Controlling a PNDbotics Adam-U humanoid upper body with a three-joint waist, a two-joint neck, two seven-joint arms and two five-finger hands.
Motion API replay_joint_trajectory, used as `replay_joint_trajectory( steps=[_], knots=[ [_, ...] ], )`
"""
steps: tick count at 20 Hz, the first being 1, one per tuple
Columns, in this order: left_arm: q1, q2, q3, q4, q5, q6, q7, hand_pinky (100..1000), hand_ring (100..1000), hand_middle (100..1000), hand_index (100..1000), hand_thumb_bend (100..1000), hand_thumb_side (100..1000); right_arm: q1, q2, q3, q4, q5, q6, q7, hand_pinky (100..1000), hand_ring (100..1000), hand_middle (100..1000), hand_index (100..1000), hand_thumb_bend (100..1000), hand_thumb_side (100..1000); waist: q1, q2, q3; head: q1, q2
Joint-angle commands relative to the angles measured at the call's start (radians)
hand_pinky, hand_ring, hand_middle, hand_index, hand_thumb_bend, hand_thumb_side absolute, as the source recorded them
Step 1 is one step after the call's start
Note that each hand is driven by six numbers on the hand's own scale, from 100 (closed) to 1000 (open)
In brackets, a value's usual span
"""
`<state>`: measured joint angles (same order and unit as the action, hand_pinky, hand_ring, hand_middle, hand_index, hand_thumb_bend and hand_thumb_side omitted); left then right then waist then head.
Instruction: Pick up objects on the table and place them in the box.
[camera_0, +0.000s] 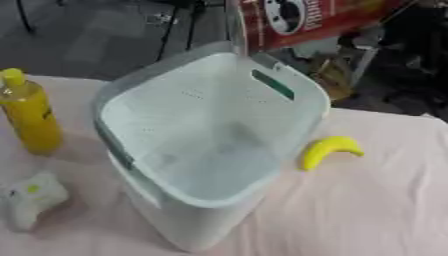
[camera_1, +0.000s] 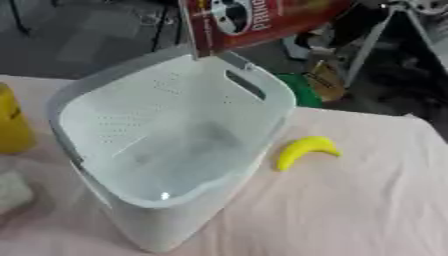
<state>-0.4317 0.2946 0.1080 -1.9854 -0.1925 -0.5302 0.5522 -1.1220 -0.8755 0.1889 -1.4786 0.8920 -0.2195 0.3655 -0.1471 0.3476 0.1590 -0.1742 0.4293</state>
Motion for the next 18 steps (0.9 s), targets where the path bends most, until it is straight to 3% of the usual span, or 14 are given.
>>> replay_joint_trajectory(
  steps=[1,3,7,16,18],
  knots=[
    [-0.015,0.000,-0.004,-0.015,0.007,-0.005,-0.001,812,852,826,881,234,1000,-0.017,0.011,0.012,-0.004,0.014,0.032,-0.103,912,949,586,346,158,362,0.007,-0.017,0.002,-0.005,-0.016],
    [-0.018,-0.004,-0.005,-0.015,0.009,-0.006,-0.002,813,852,826,881,234,1000,-0.007,0.038,0.032,-0.006,0.007,0.048,-0.159,912,949,581,346,156,366,0.008,-0.014,0.007,-0.007,-0.018],
    [-0.022,-0.009,-0.005,-0.015,0.012,-0.006,-0.001,813,852,826,880,232,1000,0.013,0.064,0.065,0.005,0.008,0.053,-0.196,913,944,565,346,143,376,0.008,-0.009,0.013,-0.003,-0.020],
    [-0.027,-0.015,-0.007,-0.015,0.014,-0.007,-0.002,813,852,826,881,232,1000,0.031,0.099,0.111,-0.005,-0.031,0.048,-0.182,918,943,557,349,129,393,0.010,-0.003,0.013,0.002,-0.019],
    [-0.028,-0.017,-0.008,-0.015,0.015,-0.007,-0.003,814,852,826,881,232,1000,0.032,0.107,0.131,-0.011,-0.037,0.037,-0.159,920,948,569,380,108,437,0.010,-0.002,0.014,0.002,-0.017]
  ],
)
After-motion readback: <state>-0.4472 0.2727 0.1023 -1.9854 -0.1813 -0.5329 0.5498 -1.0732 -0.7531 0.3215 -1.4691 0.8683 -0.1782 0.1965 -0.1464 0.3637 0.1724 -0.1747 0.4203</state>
